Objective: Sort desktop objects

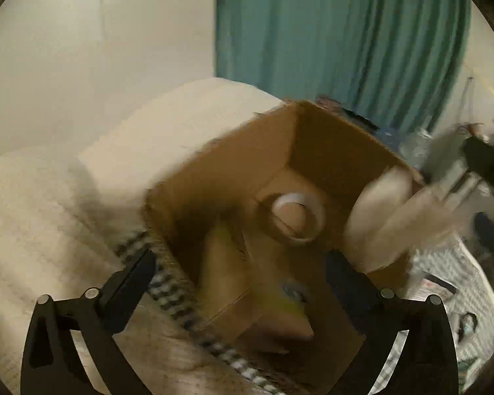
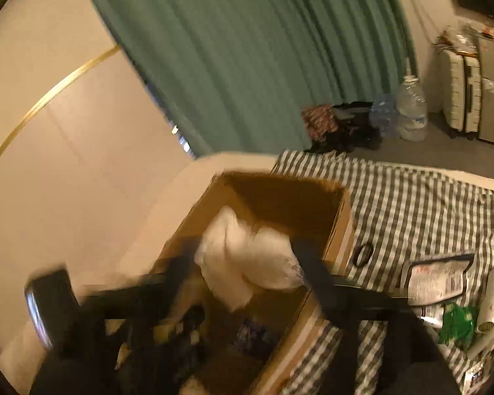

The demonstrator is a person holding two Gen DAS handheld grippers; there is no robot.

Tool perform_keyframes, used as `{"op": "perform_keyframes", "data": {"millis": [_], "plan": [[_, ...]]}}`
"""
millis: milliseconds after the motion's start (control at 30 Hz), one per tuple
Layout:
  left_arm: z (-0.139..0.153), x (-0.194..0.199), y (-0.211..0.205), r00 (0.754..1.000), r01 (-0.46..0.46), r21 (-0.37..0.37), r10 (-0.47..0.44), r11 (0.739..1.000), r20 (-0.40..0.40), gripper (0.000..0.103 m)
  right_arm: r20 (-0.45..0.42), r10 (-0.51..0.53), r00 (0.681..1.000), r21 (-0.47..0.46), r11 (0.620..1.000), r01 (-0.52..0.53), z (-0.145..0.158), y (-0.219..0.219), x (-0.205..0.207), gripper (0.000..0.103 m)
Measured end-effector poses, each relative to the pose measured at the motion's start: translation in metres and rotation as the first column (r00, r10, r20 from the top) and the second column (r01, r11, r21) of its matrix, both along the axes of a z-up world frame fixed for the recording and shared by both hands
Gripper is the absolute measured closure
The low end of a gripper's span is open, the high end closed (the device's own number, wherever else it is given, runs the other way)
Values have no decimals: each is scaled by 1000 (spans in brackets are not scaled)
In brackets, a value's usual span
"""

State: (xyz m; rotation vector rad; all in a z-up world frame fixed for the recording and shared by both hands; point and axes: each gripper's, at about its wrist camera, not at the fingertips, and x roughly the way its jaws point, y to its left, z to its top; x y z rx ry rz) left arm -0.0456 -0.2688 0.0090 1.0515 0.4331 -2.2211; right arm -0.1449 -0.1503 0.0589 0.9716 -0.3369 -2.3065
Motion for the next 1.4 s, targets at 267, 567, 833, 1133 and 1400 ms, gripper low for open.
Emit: {"op": "perform_keyframes", "data": {"millis": [267, 567, 833, 1133, 1400], "plan": [[20, 0, 28, 993, 86, -11, -87, 996, -85, 0, -74, -101, 992, 53, 993, 105, 26, 73, 24, 17], [7, -19, 159, 887, 457, 49, -451, 888, -94, 0, -169, -454, 875, 372, 793, 483, -13, 262, 124, 17], [-74, -20, 297, 741, 655, 177, -671, 735, 43, 0, 16, -701, 713, 428, 650, 628, -103, 398, 153, 14], [-126, -39, 387, 611, 753, 117, -753, 648, 243, 0, 320, -779, 540, 314, 624, 715, -172, 483, 140, 14], [-146, -34, 430, 488, 841, 78, -812, 536, 321, 0, 279, -775, 567, 405, 631, 662, -200, 452, 96, 13]]}}
